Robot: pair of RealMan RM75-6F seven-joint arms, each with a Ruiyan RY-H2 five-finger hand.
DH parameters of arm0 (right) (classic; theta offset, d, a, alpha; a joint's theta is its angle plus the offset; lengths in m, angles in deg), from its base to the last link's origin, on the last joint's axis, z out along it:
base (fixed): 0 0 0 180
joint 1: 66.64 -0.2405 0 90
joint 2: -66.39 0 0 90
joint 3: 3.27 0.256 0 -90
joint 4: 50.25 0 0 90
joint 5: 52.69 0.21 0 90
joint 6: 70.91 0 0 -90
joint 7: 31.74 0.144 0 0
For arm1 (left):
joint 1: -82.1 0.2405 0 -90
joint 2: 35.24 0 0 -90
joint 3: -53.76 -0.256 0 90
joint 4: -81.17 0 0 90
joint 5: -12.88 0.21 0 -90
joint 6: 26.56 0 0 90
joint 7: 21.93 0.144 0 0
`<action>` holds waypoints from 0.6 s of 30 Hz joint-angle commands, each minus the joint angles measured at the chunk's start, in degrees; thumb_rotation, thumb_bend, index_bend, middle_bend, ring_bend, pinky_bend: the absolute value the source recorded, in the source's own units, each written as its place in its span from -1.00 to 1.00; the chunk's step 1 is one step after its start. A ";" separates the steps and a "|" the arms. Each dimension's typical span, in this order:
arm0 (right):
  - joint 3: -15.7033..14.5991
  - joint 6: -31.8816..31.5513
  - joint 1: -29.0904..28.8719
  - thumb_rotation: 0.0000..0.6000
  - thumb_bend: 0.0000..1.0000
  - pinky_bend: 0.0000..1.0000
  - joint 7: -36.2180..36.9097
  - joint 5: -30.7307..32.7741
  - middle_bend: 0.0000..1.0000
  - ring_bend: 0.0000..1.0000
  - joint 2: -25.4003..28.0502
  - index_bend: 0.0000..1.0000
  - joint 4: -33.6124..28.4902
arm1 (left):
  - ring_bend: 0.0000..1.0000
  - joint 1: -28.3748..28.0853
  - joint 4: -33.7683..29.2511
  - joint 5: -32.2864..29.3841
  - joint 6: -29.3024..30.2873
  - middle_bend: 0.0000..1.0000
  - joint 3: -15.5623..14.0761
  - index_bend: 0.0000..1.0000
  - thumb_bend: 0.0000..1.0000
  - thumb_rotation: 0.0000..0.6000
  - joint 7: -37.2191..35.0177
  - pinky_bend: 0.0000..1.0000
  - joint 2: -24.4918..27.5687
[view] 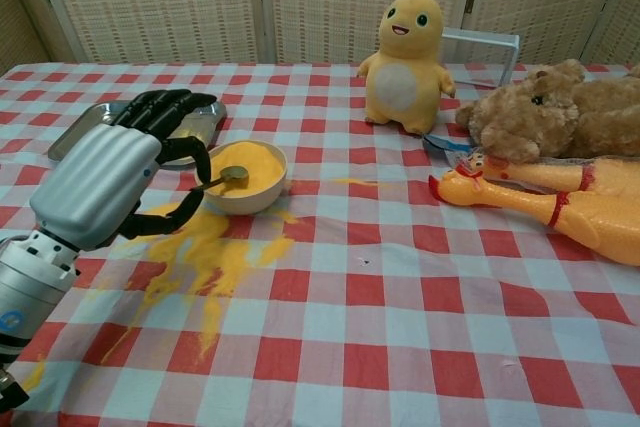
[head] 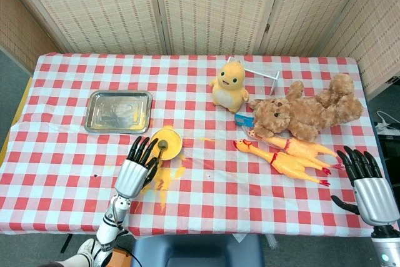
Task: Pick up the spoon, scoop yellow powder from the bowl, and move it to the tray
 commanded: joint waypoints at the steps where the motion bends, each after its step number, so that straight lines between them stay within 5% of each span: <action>1: 0.00 -0.07 0.03 1.00 -0.96 -1.00 0.06 -0.02 -1.00 -1.00 0.02 -1.00 0.01 | -1.00 0.01 0.11 -0.06 0.00 -0.84 0.04 0.06 -0.11 1.00 0.01 -0.91 -0.03; 18: -0.08 0.25 -0.06 1.00 -0.96 -1.00 -0.08 -0.02 -1.00 -1.00 -0.04 -1.00 0.01 | -1.00 0.05 0.58 -0.48 0.42 -0.81 0.46 0.15 -0.02 1.00 -0.62 -0.90 0.16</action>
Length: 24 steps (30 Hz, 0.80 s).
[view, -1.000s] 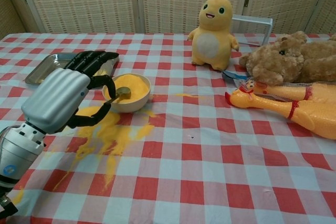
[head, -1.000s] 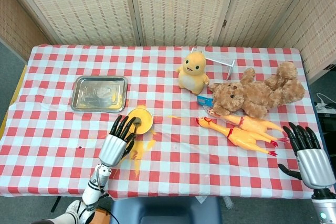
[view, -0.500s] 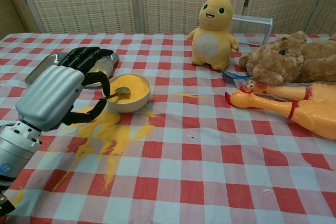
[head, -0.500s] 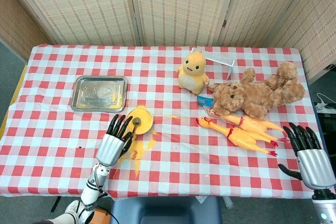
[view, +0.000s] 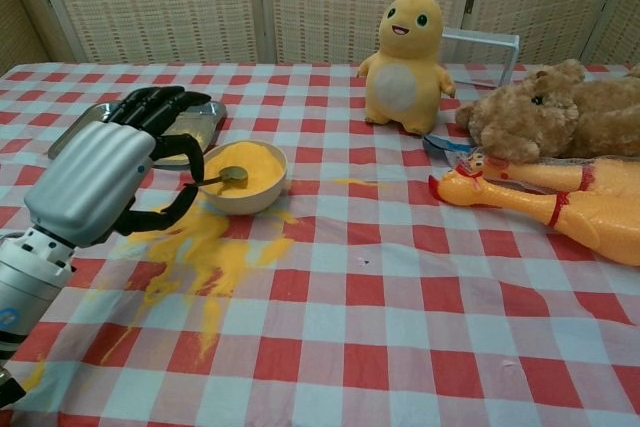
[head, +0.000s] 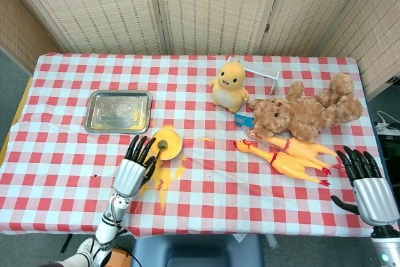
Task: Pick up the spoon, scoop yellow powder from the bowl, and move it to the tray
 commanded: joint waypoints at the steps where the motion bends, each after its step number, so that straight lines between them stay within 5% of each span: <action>1: 0.00 0.01 0.00 1.00 -0.96 -1.00 0.01 0.00 -1.00 -1.00 0.01 -1.00 0.00 | -1.00 -0.01 0.02 -0.01 0.07 -0.81 0.04 0.16 -0.01 1.00 -0.03 -0.90 0.03; 24: 0.01 -0.16 0.15 1.00 -0.96 -1.00 -0.13 0.07 -1.00 -1.00 0.12 -1.00 -0.14 | -0.83 -4.99 8.67 -1.09 6.72 -0.37 4.23 0.63 0.38 1.00 -5.42 -0.82 -3.65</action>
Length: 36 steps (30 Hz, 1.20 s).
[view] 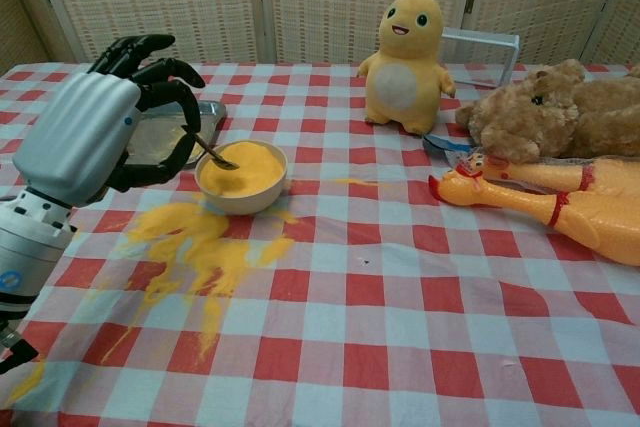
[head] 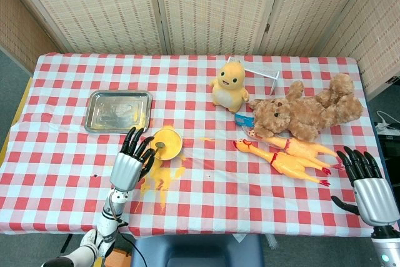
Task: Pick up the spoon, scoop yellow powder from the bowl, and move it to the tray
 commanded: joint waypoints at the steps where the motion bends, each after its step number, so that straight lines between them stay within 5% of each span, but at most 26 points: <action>1: 0.02 -0.02 0.03 1.00 -0.96 -1.00 0.02 0.06 -1.00 -1.00 0.04 -1.00 -0.01 | -0.83 -0.84 1.06 -0.48 0.28 -0.36 0.52 0.63 0.38 1.00 -0.52 -0.82 -0.58; 11: 0.19 0.14 -0.06 1.00 -0.96 -1.00 0.22 0.38 -1.00 -1.00 0.05 -1.00 0.14 | -0.81 -0.89 -1.47 -0.39 1.69 -0.34 -0.29 0.66 0.47 1.00 0.41 -0.82 1.35; 25: -0.28 0.14 -0.10 1.00 -0.96 -1.00 0.66 -0.61 -1.00 -1.00 0.22 -1.00 -0.02 | -0.83 -0.49 -40.03 0.54 -8.37 -0.34 -2.81 0.67 0.53 1.00 17.37 -0.87 18.38; 36: -0.19 -0.19 0.04 1.00 -0.96 -1.00 0.73 -0.59 -1.00 -1.00 0.31 -1.00 -0.01 | -0.83 -0.39 -51.92 -6.30 -19.57 -0.33 -0.71 0.68 0.53 1.00 24.20 -0.88 24.72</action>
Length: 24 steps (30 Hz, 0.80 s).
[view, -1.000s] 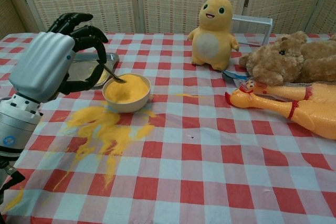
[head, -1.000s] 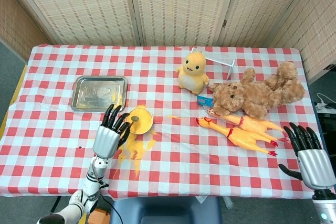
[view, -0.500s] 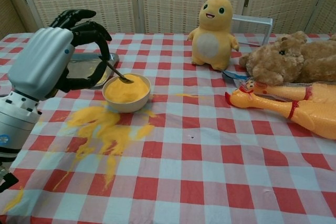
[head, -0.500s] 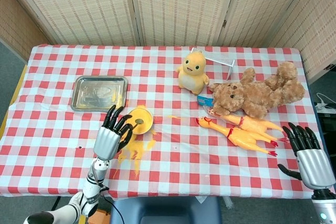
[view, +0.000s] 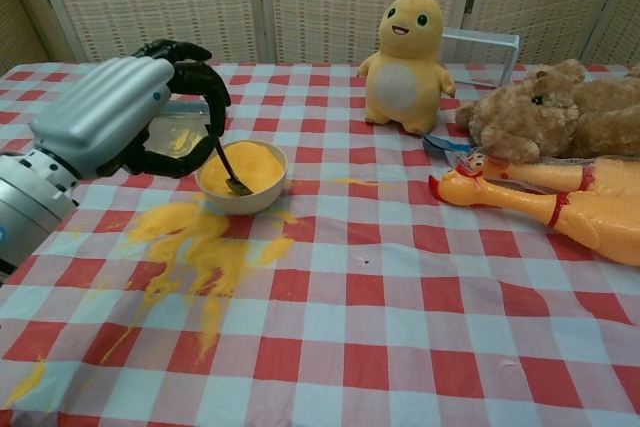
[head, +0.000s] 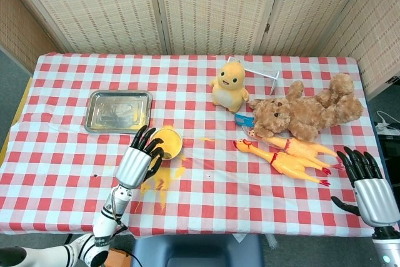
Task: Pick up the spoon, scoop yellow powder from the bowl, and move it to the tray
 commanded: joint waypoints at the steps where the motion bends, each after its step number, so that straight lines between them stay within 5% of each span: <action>1: 0.04 0.12 -0.05 1.00 -0.96 -1.00 -0.07 0.12 -1.00 -1.00 -0.05 -1.00 0.05 | -0.83 0.13 -2.24 -2.11 -2.60 -0.33 0.78 0.68 0.53 1.00 1.78 -0.88 1.66; 9: 0.16 0.43 -0.17 1.00 -0.96 -1.00 -0.51 0.49 -1.00 -1.00 -0.26 -1.00 0.04 | -0.83 -0.21 -1.34 -3.45 -4.40 -0.33 2.78 0.68 0.54 1.00 1.39 -0.88 1.63; 24: 0.57 0.61 -0.21 1.00 -0.96 -1.00 -0.48 1.41 -1.00 -1.00 -0.27 -1.00 0.31 | -0.81 -2.13 10.88 -2.15 -1.24 -0.31 6.84 0.68 0.52 1.00 -5.75 -0.88 -2.96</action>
